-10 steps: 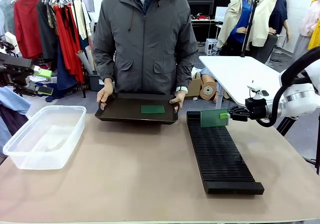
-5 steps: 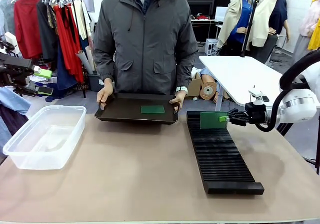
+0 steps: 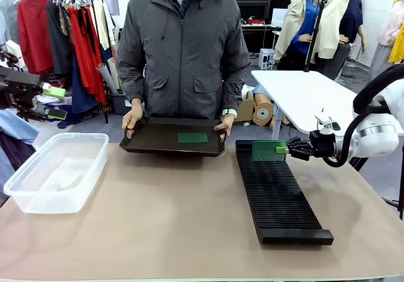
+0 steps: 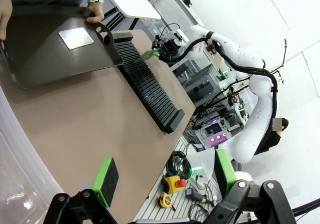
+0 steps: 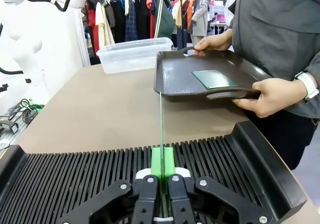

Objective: Sort PCBs into racks and boxes based on the side picked up.
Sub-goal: If the short side of the Blank PCB is picked up, insert it into the PCB Rack ; if the long side is picked up, place it in the Organizing box.

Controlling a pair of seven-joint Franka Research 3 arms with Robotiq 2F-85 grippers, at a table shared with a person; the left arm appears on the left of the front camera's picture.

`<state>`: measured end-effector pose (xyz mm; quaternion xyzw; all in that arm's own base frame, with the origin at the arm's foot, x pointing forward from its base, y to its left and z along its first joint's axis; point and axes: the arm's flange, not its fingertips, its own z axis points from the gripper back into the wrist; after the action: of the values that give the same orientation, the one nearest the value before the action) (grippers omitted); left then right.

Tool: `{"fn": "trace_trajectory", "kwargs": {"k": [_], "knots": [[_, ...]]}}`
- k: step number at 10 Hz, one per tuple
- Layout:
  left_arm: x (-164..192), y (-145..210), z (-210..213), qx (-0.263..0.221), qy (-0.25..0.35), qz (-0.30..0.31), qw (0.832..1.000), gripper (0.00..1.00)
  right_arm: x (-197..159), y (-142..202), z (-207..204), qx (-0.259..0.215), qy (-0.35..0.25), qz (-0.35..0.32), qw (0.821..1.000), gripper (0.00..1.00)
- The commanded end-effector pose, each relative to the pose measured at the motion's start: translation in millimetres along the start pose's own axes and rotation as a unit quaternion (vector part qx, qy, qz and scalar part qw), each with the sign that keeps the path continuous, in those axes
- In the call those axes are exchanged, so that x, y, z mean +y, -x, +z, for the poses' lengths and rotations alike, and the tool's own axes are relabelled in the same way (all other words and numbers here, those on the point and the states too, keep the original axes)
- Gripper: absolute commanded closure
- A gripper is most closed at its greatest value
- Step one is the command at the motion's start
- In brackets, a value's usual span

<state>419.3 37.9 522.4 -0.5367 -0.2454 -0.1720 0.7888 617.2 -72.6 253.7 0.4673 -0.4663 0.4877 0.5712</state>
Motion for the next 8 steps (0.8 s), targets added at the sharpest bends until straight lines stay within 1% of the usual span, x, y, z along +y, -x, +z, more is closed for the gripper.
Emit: {"fn": "trace_trajectory", "kwargs": {"k": [1, 8], "knots": [[-2, 0, 1, 0.001, 0.006, 0.005, 1.0, 0.0, 4, 1, -8, -0.003, 0.021, 0.013, 1.0, 1.0], [-2, 0, 1, 0.001, 0.006, 0.005, 1.0, 0.0, 4, 12, -11, 0.002, 0.037, -0.015, 0.999, 1.0]]}}
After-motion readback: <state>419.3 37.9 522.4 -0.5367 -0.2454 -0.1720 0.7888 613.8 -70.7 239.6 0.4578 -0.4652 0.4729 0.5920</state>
